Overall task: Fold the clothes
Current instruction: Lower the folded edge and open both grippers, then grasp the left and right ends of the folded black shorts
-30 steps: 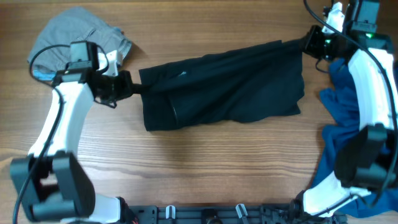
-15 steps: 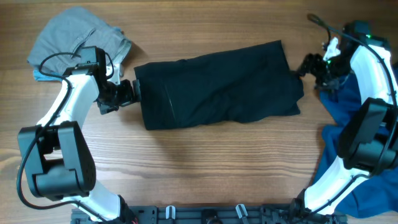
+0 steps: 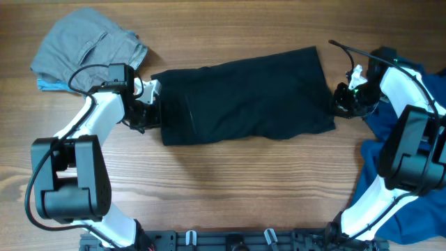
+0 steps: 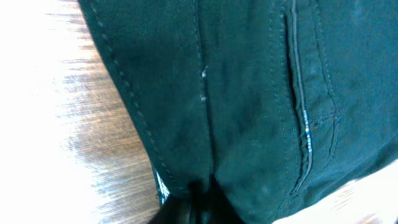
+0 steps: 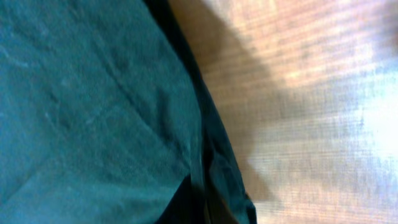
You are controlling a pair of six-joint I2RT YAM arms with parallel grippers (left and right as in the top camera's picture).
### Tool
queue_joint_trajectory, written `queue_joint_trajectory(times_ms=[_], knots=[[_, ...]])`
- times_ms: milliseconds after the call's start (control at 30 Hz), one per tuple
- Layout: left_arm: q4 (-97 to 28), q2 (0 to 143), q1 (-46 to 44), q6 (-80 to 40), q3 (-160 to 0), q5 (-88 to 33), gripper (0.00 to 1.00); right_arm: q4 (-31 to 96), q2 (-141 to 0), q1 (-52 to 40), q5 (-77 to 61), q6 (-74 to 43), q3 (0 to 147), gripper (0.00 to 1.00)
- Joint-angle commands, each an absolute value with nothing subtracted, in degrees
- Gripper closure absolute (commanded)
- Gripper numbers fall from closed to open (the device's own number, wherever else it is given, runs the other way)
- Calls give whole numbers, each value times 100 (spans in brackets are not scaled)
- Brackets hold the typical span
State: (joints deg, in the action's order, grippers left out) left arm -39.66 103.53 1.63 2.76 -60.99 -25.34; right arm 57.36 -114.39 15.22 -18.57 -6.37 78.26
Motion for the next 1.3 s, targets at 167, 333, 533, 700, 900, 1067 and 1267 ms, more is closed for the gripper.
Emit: queue_joint_trajectory(times_ms=[167, 333, 533, 700, 900, 1067, 1267], knots=[[-4237, 10167, 1079, 408, -6630, -2554, 96, 6799, -10650, 1804, -642, -1411, 7981, 38], [-4613, 10147, 1076, 412, -6827, -2657, 24, 7214, -10650, 1745, -1643, -808, 7817, 28], [-4834, 10160, 845, 434, -6823, -2569, 12, 6114, -10650, 1190, -2923, -607, 6248, 32], [-4827, 10285, 716, 434, -6659, -2154, 29, 4681, -10650, 803, -3242, -919, 5277, 78], [-4825, 10398, 714, 429, -6578, -2154, 89, 5723, -10626, 1262, -1181, -1597, 6405, 96], [-4869, 10385, 729, 427, -6591, -2161, 91, 6700, -10626, 1747, 537, -2115, 7856, 43], [-4847, 10381, 722, 429, -6775, -2912, 36, 6624, -10626, 1802, -633, -1476, 8873, 27]])
